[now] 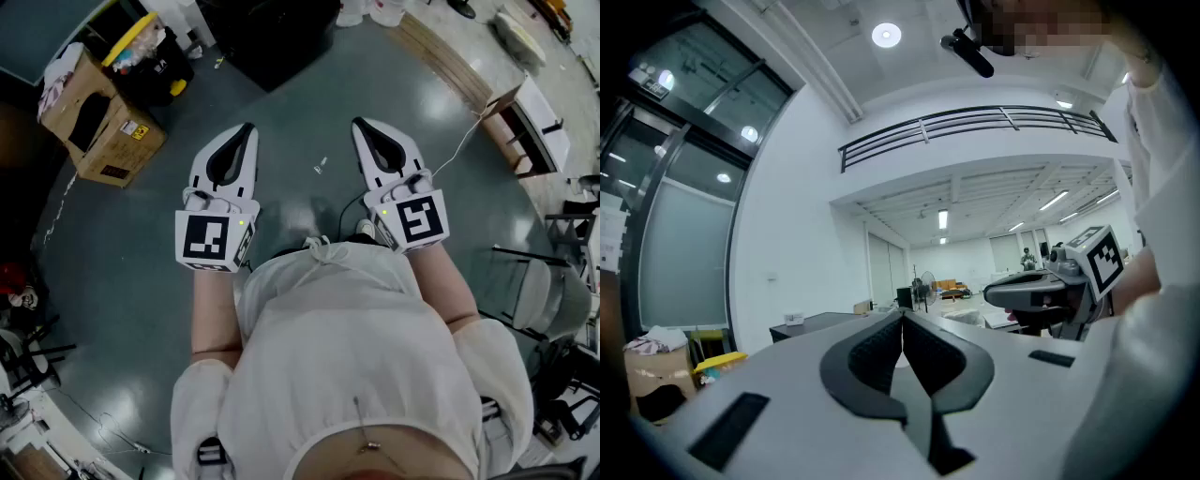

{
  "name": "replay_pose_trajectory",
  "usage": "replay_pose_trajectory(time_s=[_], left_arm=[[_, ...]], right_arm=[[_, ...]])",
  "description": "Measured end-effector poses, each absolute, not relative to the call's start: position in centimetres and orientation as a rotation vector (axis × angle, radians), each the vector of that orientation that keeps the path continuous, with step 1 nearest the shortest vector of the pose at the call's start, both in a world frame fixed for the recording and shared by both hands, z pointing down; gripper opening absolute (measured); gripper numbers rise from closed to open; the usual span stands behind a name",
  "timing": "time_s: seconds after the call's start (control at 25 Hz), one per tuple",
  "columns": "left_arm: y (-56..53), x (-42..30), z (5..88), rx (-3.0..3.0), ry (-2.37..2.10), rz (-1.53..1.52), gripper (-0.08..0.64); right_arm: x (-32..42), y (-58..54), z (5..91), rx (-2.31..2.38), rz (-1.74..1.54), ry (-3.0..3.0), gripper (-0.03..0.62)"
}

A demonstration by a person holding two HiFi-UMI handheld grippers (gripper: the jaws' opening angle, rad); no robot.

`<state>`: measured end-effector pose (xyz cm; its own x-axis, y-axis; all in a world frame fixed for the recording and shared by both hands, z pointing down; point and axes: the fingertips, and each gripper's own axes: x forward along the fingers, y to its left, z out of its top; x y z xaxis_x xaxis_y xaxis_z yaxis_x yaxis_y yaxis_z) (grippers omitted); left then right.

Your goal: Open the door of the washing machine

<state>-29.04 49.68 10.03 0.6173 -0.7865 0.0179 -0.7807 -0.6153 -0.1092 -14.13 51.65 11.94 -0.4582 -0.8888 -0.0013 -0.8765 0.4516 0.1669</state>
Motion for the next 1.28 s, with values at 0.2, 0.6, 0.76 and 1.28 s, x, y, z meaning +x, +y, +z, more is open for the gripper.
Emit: replay_pose_trajectory(time_s=[0.2, 0.6, 0.76, 1.28], left_arm=[[48.9, -29.8, 10.1, -2.747, 1.340, -0.095, 0.021], [46.6, -31.1, 10.8, -2.777, 1.359, -0.071, 0.021], [45.2, -31.5, 11.3, -2.778, 1.359, -0.072, 0.021], [35.2, -32.2, 14.5, -2.732, 1.525, -0.163, 0.021]], right_arm=[[-14.9, 50.9, 12.0, 1.594, -0.207, -2.599, 0.000], [-16.6, 48.8, 12.9, 1.570, -0.141, -2.613, 0.002], [-16.0, 46.5, 13.6, 1.653, -0.034, -2.586, 0.048], [-14.9, 31.8, 18.9, 1.582, 0.245, -2.507, 0.385]])
